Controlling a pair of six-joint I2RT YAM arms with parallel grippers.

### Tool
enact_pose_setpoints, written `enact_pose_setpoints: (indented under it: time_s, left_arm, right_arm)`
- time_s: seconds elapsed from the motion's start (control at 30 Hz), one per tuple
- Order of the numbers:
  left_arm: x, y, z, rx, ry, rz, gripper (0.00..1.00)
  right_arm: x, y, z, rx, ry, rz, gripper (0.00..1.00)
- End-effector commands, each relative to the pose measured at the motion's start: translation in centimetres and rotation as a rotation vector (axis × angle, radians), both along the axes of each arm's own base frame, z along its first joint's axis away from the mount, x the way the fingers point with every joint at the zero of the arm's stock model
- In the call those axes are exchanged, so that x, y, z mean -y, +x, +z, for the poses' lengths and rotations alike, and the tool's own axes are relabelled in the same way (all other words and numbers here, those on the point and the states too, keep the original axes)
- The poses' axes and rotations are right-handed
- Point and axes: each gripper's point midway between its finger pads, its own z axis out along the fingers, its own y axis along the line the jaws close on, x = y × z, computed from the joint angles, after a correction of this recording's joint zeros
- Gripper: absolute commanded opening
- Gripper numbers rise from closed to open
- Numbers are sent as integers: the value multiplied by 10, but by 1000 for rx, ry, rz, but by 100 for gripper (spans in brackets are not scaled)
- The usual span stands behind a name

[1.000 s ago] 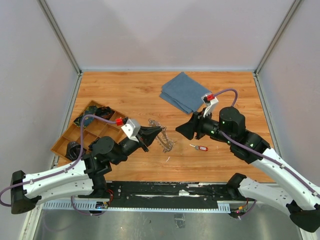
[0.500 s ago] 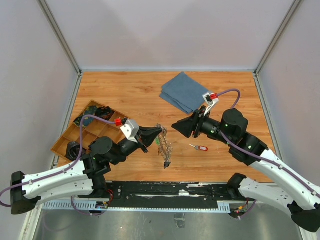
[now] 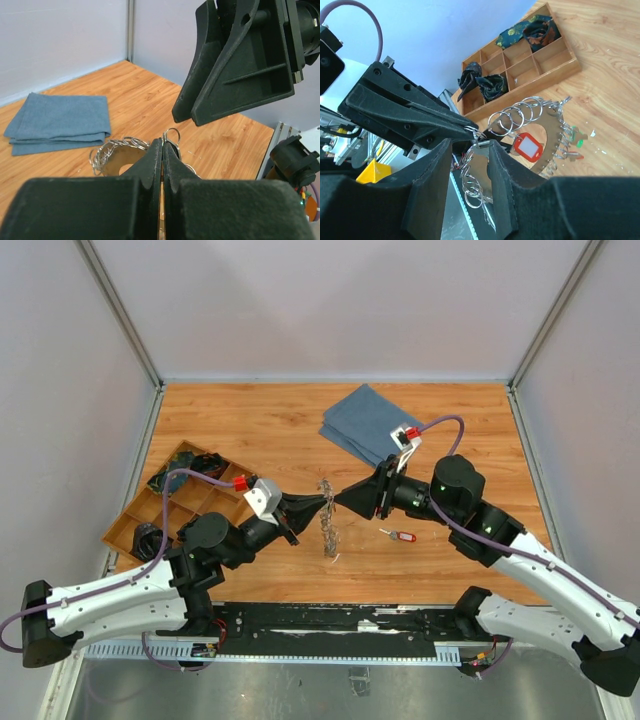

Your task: Put the keys on the keyring

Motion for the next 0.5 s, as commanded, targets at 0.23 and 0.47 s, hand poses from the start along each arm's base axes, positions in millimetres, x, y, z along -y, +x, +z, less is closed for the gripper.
enact_pose_setpoints:
  time_s: [0.23,0.47]
  left_arm:
    - [-3,-2,32,42,-99,-7,0]
    - [-2,-2,31,42,-98,-10,1]
  right_arm:
    - [-14,-10,6,-4,20,78,36]
    - [-14,-10,9,0,28,75,24]
